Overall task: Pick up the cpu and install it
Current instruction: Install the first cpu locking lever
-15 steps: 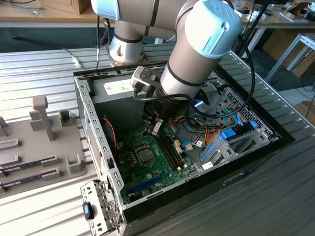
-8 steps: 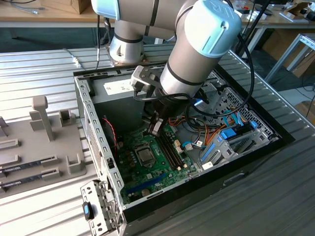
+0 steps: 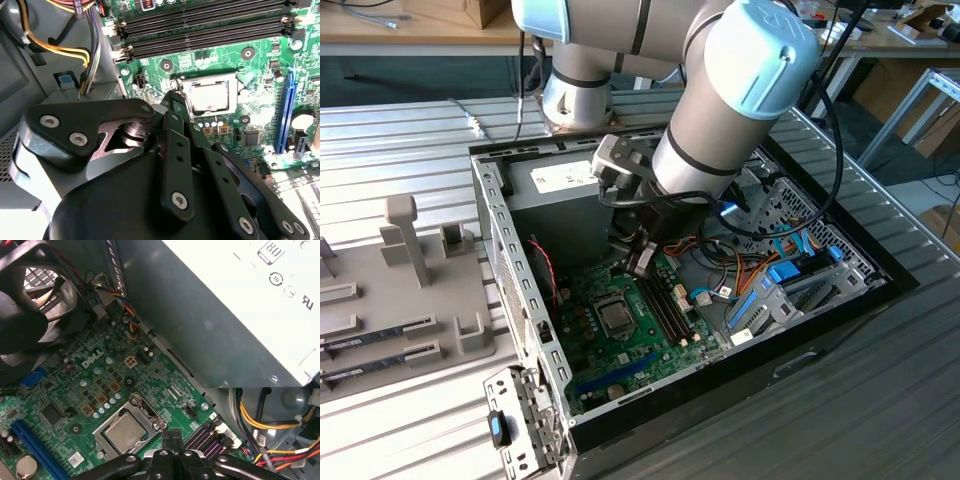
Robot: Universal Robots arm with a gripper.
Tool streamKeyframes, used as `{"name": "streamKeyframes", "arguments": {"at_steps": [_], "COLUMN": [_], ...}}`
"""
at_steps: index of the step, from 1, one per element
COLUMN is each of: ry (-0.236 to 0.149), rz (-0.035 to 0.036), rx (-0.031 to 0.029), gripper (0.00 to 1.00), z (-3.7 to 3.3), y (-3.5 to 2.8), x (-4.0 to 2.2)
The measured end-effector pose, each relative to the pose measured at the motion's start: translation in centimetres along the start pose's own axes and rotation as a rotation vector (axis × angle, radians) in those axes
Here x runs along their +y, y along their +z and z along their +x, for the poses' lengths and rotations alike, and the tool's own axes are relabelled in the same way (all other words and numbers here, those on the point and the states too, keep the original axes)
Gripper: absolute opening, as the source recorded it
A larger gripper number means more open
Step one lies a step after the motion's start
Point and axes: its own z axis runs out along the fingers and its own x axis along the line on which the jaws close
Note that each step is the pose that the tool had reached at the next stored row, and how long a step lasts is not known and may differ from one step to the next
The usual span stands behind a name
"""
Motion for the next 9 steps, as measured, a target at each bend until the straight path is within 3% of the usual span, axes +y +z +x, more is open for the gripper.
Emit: {"name": "streamKeyframes", "arguments": {"at_steps": [4, 9], "ry": [0.0, 0.0], "rz": [-0.0004, -0.0008], "rx": [-0.0004, -0.0002], "gripper": [0.11, 0.11], "z": [0.56, 0.68], "y": [-0.09, -0.1], "x": [-0.48, -0.61]}}
